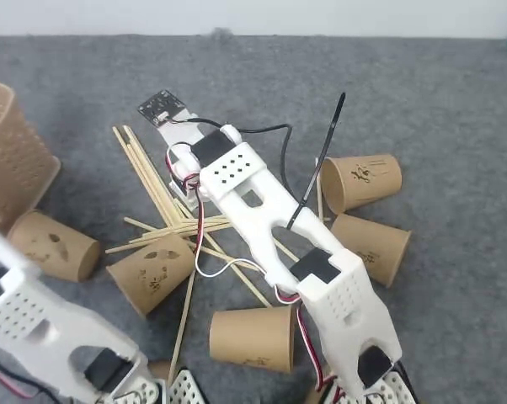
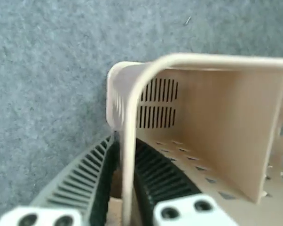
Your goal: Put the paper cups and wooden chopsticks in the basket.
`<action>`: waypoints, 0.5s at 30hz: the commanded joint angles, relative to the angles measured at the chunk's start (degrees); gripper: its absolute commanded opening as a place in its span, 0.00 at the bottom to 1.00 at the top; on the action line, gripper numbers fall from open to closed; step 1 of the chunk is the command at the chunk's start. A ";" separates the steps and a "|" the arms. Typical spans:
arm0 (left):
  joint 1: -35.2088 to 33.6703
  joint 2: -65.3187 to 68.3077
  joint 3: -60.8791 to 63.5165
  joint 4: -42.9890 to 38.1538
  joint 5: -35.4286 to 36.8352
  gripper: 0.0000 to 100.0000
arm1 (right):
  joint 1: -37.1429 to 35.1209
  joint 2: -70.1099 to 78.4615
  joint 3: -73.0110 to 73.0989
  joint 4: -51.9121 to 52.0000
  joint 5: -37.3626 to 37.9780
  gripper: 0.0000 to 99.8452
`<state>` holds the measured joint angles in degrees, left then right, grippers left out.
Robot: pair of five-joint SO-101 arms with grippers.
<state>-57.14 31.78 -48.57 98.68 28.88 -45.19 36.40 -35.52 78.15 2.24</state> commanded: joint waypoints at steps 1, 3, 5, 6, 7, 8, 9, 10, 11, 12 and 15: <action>2.02 -7.03 -9.10 1.41 0.00 0.01 | -0.13 -1.36 -2.37 -1.19 1.05 0.12; 2.64 -8.62 -13.58 1.49 0.88 0.01 | -0.13 -1.36 -2.37 -1.80 1.05 0.12; 3.34 -9.85 -17.89 1.49 4.57 0.01 | -0.13 -1.27 -2.29 -2.07 1.05 0.12; 3.69 -10.29 -19.91 1.58 7.12 0.01 | -0.13 -1.27 -2.29 -2.07 1.05 0.12; 3.96 -10.64 -21.49 1.58 10.02 0.01 | -0.13 -1.27 -2.29 -2.07 1.05 0.12; 4.31 -10.99 -22.73 1.58 13.54 0.01 | -0.13 -1.27 -2.29 -2.07 1.05 0.12; 4.84 -11.16 -23.60 1.58 16.70 0.01 | -0.13 -1.27 -2.29 -2.07 1.05 0.12; 5.63 -11.16 -24.31 1.58 19.52 0.01 | -0.13 -1.27 -2.29 -2.15 1.05 0.12; 6.95 -11.16 -24.57 1.58 21.80 0.01 | -0.13 -1.27 -2.20 -2.42 1.05 0.12; 8.70 -11.08 -24.75 1.49 22.86 0.01 | -0.04 -1.27 -2.20 -2.42 1.05 0.12; 16.00 -10.73 -24.48 0.44 23.21 0.01 | 0.48 -1.27 -2.20 -2.24 0.70 0.12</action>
<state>-49.76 25.36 -70.37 98.95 49.54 -45.19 36.40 -35.52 76.66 2.24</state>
